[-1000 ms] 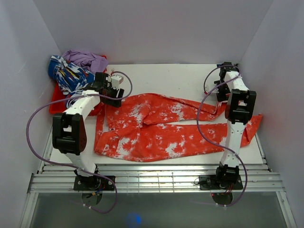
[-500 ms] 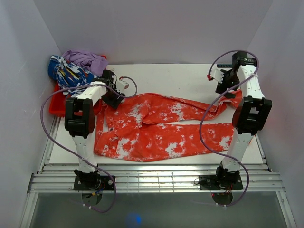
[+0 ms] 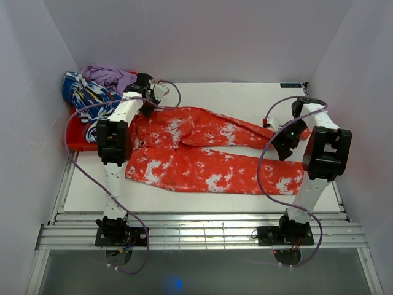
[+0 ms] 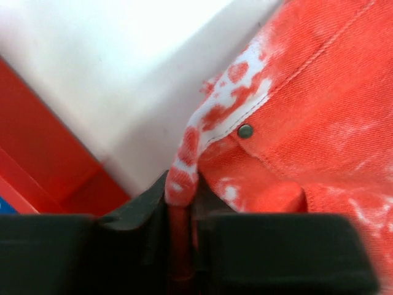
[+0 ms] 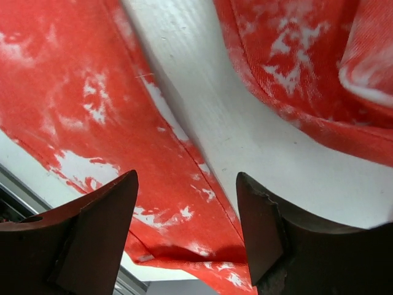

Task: Fold and stack the trousers
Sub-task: Flatten the trousers out

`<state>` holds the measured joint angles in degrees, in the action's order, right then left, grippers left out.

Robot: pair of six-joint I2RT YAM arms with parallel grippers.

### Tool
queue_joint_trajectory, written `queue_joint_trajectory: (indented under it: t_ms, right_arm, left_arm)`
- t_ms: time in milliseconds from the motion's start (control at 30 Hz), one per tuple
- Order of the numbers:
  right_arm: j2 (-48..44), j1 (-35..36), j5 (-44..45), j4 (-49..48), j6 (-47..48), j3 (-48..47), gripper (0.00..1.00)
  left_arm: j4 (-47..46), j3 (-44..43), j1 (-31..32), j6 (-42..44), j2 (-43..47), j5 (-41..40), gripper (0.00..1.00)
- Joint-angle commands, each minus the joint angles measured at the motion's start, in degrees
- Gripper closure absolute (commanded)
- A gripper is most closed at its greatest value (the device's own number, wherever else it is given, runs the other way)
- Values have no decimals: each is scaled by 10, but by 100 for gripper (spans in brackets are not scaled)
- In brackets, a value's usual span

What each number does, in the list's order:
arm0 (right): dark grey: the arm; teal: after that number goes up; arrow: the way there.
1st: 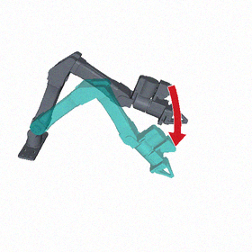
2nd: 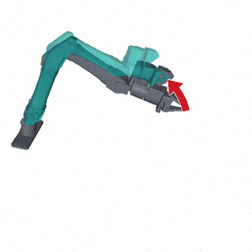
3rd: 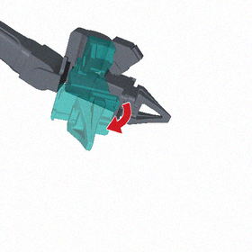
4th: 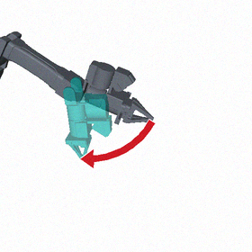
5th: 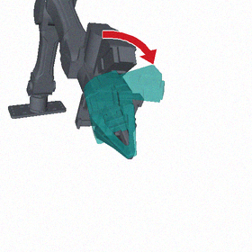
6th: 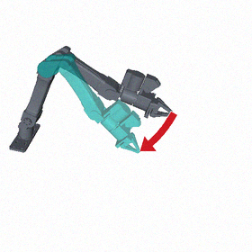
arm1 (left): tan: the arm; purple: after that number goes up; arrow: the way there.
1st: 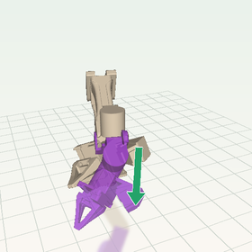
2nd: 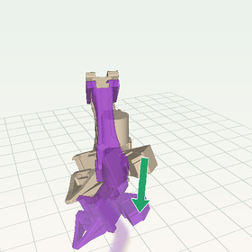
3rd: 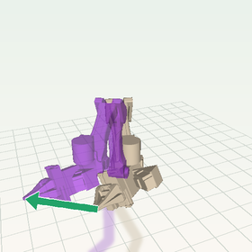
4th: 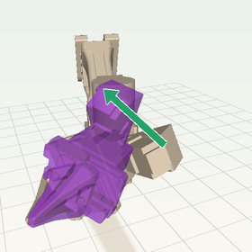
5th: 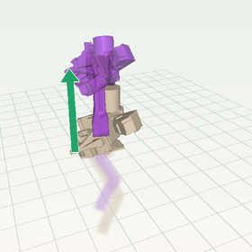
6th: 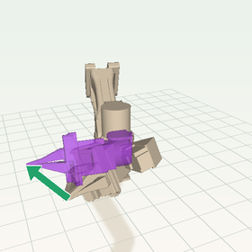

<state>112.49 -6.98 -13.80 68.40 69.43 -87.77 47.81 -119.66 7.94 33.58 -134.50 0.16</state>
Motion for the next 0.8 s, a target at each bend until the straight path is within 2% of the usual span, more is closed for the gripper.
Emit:
queue_joint_trajectory:
  t_ms: [0, 33, 100, 133, 167, 267, 367, 400, 467, 533, 667, 733, 767]
  right_arm:
    - [10, -22, 7, -60, -73, 9, 30]
    - [24, -26, 14, -61, -78, 8, 32]
    - [29, -33, 29, -62, -84, 10, 33]
    - [23, -37, 25, -61, -85, 8, 30]
    - [18, -41, 10, -61, -88, -2, 29]
    - [0, -56, -23, -46, -100, -56, 25]
    - [-19, -62, -26, -48, -73, -117, 21]
    - [-31, -65, -18, -58, -38, -122, 19]
    - [-45, -68, 0, -104, 13, -119, 14]
    - [-69, -76, 8, -169, 101, -82, 9]
    - [-89, -87, -1, -259, 235, -17, 4]
    - [-70, -85, -21, -262, 266, -41, 2]
    - [-59, -79, -28, -229, 272, -61, 2]
  left_arm:
    - [-66, -31, -1, -10, -18, -9, 65]
    - [-73, -37, -1, -14, -23, -11, 48]
    - [-79, -48, -1, -37, -32, -14, 34]
    - [-80, -46, -1, -45, -28, -10, 24]
    - [-83, -38, 0, -55, -18, 1, 2]
    - [-110, 9, -1, -81, 51, 62, 2]
    - [-103, 39, -1, -96, 125, 115, 2]
    - [-81, 45, -2, -94, 141, 162, 2]
    - [-65, 76, -1, -98, 180, 192, 2]
    - [-48, 106, -2, -99, 214, 237, 2]
    - [-50, 186, -2, -106, 257, 292, 2]
    - [-50, 211, -2, -113, 261, 308, 2]
    - [-51, 218, -1, -123, 265, 312, 2]
